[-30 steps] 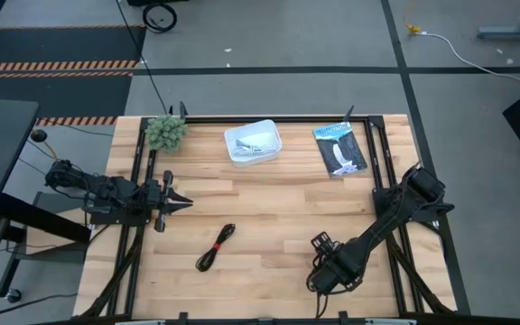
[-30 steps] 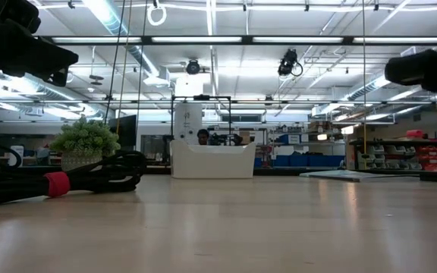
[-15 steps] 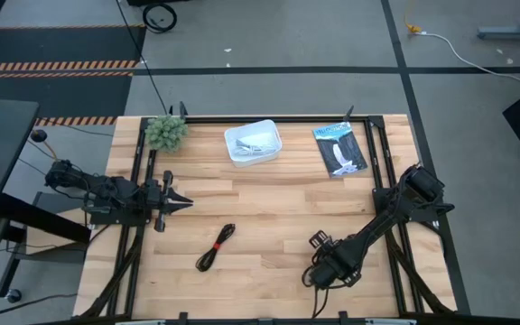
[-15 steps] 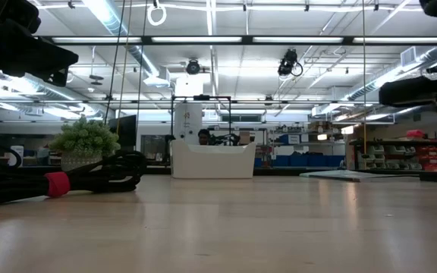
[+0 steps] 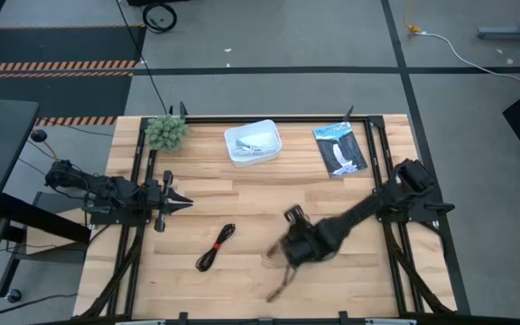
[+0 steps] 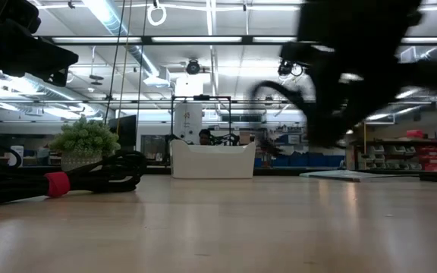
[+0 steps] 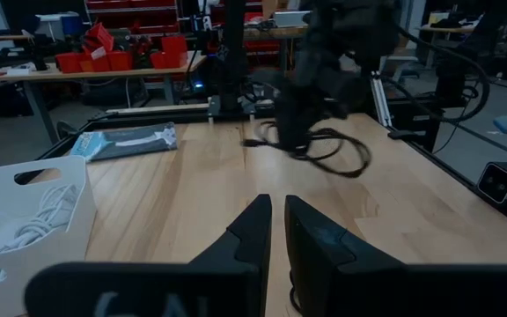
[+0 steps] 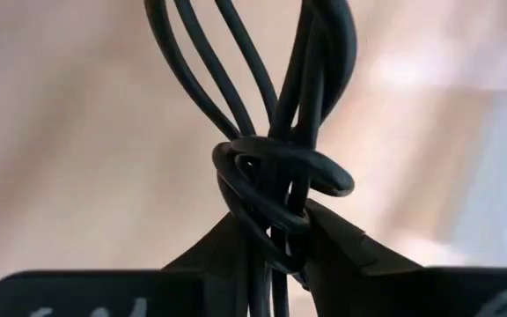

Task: Pick and place USB-C Cables
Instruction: Put the right black charger cable into the white bin

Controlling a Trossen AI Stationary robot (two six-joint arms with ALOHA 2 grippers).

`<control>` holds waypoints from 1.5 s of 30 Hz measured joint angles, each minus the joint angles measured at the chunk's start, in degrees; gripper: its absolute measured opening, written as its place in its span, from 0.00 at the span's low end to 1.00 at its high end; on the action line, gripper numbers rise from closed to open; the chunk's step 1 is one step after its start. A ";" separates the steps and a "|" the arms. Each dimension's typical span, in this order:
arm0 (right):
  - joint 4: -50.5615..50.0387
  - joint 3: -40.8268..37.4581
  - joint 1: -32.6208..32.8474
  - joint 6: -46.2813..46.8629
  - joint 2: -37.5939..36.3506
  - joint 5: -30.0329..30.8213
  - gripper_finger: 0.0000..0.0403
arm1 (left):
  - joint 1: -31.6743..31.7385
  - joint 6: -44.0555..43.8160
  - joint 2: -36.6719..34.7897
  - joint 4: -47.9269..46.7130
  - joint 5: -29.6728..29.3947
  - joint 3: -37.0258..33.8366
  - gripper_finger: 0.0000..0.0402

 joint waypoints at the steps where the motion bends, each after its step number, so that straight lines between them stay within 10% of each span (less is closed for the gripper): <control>1: 1.35 0.17 -1.44 -1.47 0.00 1.86 0.23 | 0.00 -0.01 0.00 0.01 0.00 0.00 0.11; 23: 31.38 6.22 -31.44 -29.38 0.00 3.77 0.23 | 0.01 0.00 0.00 0.02 -0.02 0.00 0.11; 34: 42.67 9.53 -43.76 -25.56 0.63 -18.48 0.23 | 0.01 0.00 0.02 0.04 0.00 0.00 0.11; 45: 41.47 9.38 -50.12 -25.24 8.12 -18.22 0.23 | 0.00 0.00 0.00 0.04 0.00 0.02 0.11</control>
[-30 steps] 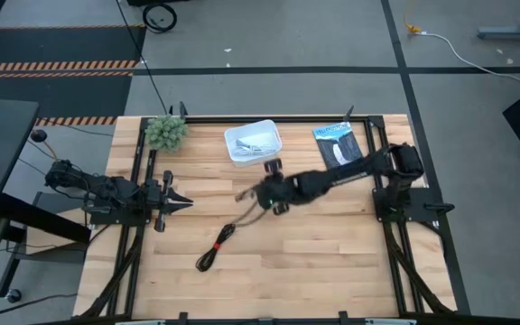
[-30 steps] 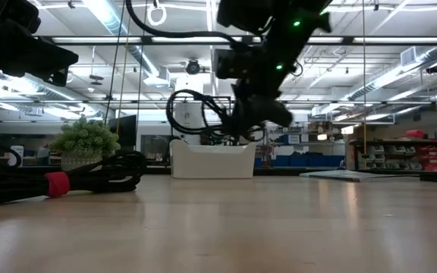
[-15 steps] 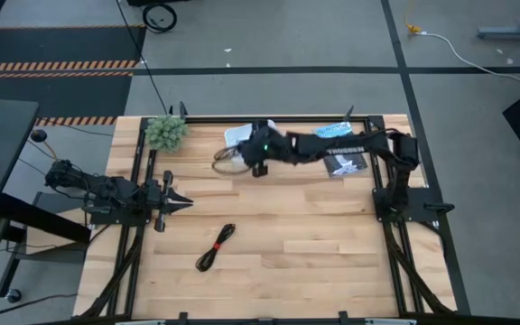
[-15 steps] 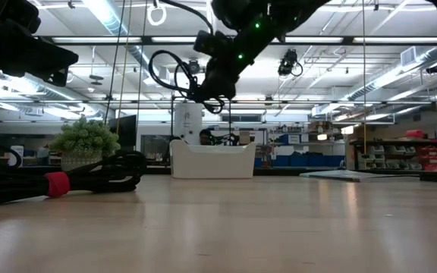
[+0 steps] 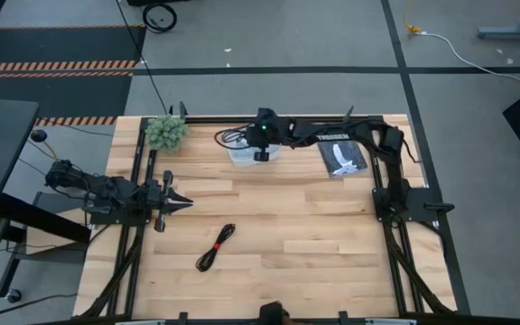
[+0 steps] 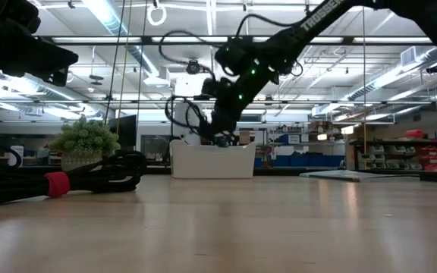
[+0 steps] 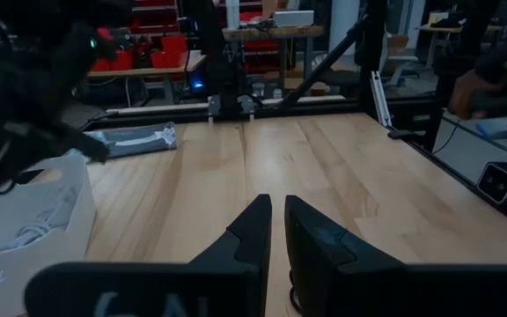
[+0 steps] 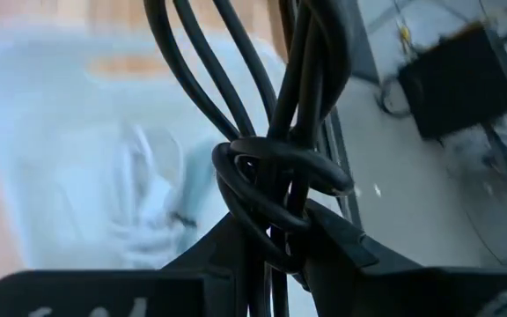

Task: Pick and place USB-C Cables
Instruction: Put the right black charger cable into the white bin

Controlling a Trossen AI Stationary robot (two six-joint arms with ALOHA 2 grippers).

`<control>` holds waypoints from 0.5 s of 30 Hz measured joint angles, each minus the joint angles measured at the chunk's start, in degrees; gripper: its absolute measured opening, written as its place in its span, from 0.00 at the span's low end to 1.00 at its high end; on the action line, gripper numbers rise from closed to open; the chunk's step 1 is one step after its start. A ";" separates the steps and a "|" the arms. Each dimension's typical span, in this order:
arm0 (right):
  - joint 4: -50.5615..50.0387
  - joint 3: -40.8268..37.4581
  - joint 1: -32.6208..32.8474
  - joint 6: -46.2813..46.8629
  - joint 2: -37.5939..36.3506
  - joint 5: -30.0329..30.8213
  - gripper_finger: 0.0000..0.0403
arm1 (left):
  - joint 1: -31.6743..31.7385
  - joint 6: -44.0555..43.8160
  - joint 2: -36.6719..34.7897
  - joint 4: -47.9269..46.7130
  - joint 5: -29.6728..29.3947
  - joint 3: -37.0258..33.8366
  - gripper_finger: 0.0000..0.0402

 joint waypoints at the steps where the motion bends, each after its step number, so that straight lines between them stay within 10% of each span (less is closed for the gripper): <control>1: -0.30 0.00 0.00 0.00 0.37 1.78 0.23 | -0.01 -0.01 0.00 0.02 0.00 0.00 0.11; 15: -10.32 0.00 -2.03 0.05 1.15 2.29 0.36 | 0.00 0.00 0.00 0.00 0.00 0.00 0.11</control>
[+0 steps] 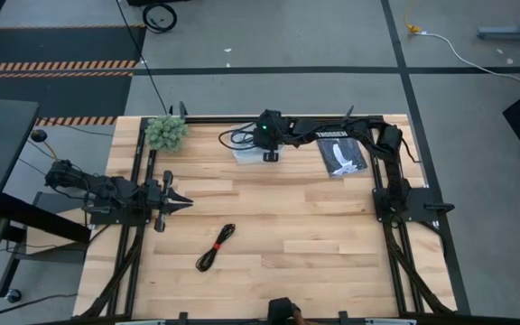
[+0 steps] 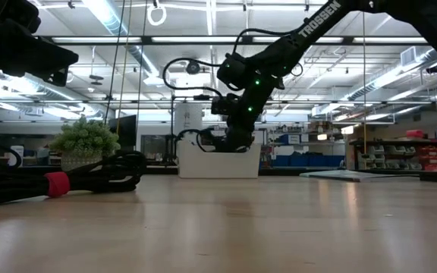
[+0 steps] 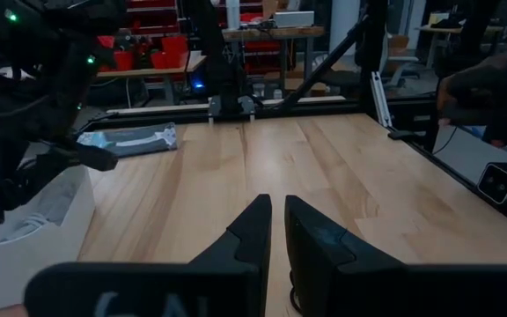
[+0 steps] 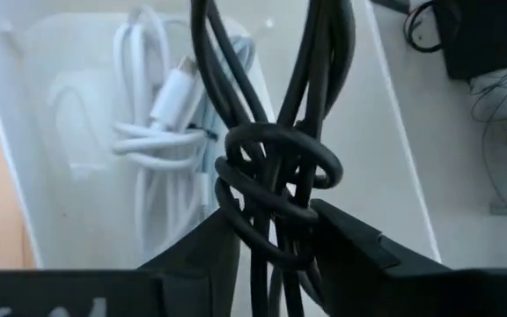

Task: Pick and place USB-C Cables
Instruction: Put the right black charger cable into the white bin

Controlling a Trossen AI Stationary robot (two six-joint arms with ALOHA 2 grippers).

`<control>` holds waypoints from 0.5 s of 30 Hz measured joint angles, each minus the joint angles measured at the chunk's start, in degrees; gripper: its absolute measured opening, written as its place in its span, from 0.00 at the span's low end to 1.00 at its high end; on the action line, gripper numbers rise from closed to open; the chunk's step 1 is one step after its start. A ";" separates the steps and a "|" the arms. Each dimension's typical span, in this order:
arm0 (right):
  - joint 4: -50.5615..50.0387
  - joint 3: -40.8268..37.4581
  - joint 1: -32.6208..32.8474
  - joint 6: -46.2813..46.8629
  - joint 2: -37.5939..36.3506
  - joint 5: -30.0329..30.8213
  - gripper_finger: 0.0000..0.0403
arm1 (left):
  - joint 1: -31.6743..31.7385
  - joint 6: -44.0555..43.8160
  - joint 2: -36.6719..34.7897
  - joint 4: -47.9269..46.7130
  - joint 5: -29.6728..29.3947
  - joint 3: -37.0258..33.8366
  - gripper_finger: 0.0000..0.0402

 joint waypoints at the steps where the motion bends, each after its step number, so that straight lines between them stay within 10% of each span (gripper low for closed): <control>1: -0.24 0.00 0.00 0.01 0.00 0.23 0.37 | -0.02 -0.02 0.00 0.00 0.00 0.00 0.11; 15: -11.56 11.23 4.06 -1.93 -0.15 6.53 0.47 | 0.00 0.00 0.00 -0.02 0.00 0.00 0.11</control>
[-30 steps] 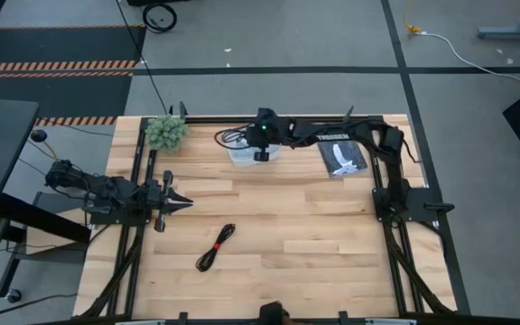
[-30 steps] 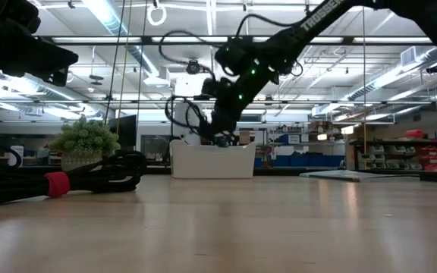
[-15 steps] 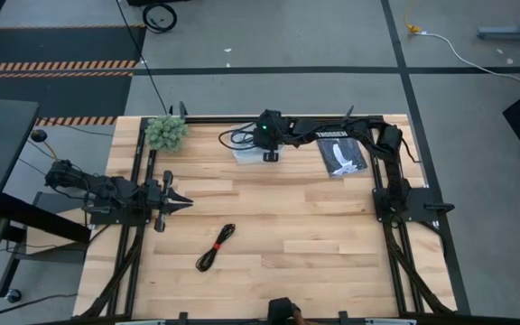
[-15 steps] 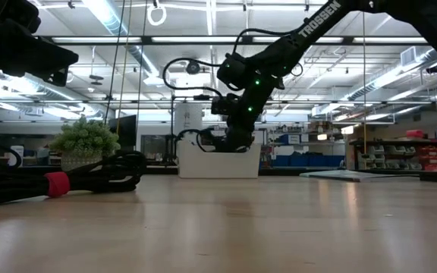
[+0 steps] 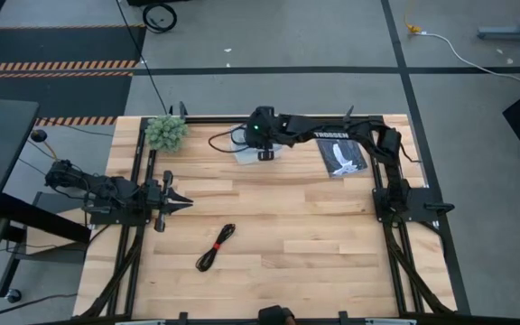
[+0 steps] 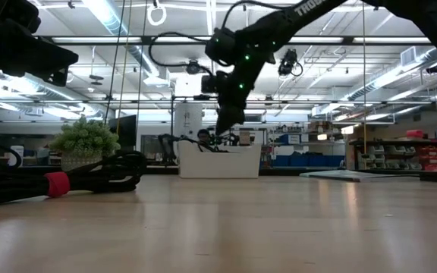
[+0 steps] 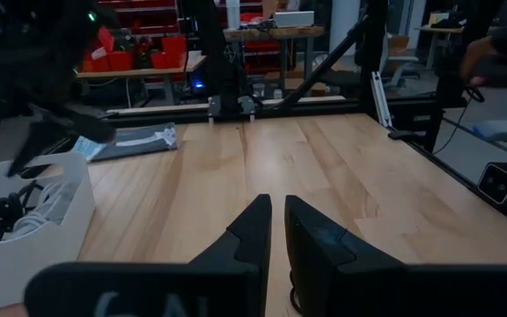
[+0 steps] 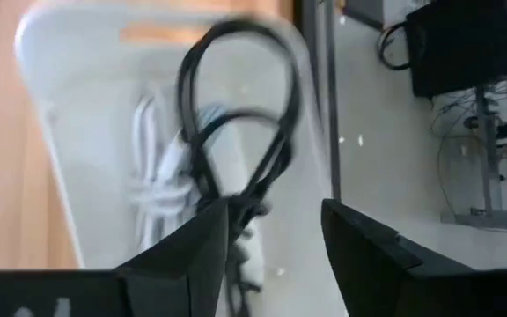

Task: Pick and place USB-C Cables
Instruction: Put the right black charger cable into the white bin, then put the black charger cable into the white bin

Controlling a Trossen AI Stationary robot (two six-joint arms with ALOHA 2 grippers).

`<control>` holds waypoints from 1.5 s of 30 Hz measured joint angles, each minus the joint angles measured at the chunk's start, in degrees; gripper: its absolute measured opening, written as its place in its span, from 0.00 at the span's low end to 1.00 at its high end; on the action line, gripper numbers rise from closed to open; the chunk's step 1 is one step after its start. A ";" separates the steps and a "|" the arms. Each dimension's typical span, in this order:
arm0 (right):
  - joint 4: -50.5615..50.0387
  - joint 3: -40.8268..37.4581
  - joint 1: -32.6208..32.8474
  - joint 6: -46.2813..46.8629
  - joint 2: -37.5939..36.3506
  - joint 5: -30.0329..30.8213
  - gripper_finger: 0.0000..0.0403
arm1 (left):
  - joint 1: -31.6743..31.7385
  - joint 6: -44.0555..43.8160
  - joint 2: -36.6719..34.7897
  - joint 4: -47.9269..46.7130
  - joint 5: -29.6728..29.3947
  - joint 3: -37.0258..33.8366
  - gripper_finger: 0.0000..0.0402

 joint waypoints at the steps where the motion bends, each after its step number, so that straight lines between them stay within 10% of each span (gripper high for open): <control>1: 0.57 0.74 -0.02 0.49 0.00 -0.15 0.48 | -0.01 -0.02 0.00 0.01 0.00 0.00 0.11; 16: 15.37 1.25 -8.09 10.40 6.36 -24.82 0.25 | -0.01 -0.02 0.00 -0.06 -0.02 0.00 0.11; 26: 12.42 1.08 -10.05 11.06 6.69 -27.28 0.02 | 0.00 -0.01 0.00 0.04 -0.01 0.00 0.11; 45: 10.34 1.14 1.51 19.24 0.90 -30.32 0.11 | -0.01 -0.01 0.00 0.04 0.00 0.00 0.11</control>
